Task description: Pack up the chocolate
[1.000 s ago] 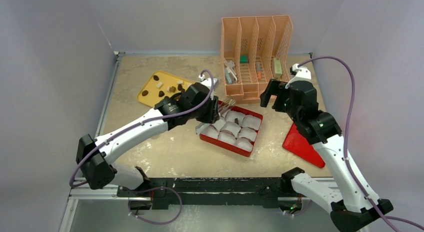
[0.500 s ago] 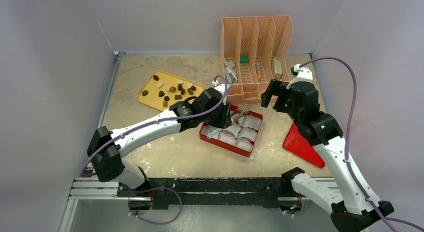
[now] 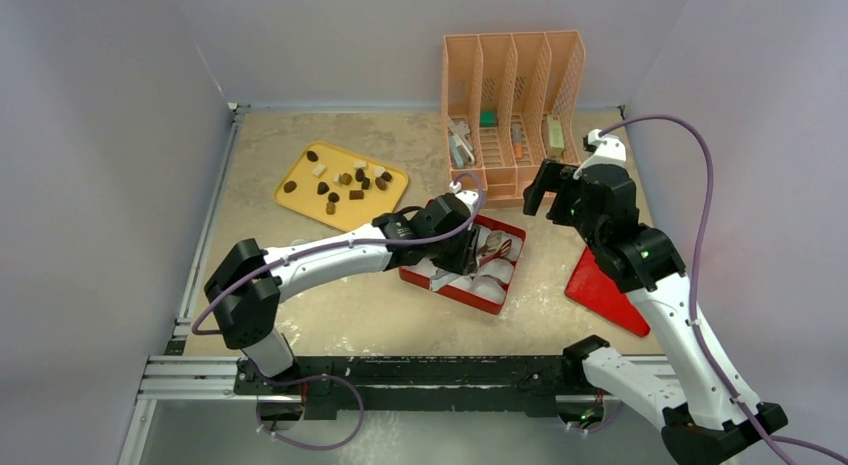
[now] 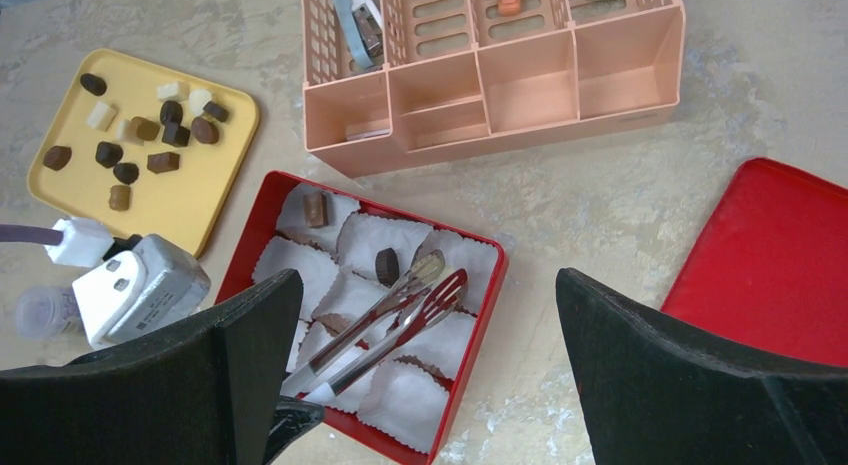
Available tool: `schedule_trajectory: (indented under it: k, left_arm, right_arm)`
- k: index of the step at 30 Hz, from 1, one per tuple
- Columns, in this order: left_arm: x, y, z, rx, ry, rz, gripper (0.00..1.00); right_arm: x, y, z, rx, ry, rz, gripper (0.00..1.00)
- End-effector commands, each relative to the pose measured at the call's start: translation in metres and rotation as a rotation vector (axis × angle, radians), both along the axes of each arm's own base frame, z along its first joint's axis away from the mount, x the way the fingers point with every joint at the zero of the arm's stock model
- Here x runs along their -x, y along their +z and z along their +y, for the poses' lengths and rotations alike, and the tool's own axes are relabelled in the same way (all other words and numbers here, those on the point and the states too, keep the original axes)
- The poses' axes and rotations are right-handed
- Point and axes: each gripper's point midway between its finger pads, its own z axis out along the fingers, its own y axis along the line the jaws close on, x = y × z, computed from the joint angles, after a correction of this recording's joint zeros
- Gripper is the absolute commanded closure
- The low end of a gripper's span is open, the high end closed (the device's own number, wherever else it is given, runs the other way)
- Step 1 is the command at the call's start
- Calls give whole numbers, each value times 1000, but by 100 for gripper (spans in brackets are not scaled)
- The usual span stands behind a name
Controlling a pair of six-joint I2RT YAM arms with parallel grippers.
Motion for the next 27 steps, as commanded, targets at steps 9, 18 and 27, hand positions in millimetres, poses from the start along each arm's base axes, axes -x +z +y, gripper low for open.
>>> schedule_trajectory:
  k: [9, 18, 27]
  left_arm:
    - [-16, 28, -21, 83, 5, -82, 70]
    - [-18, 31, -20, 77, 5, -91, 65]
    - [-21, 41, -14, 71, 24, -120, 62]
  right_arm:
    - [-5, 4, -5, 23, -19, -30, 1]
    - [-5, 3, -6, 28, -21, -28, 1]
    - [-4, 6, -5, 17, -17, -35, 1]
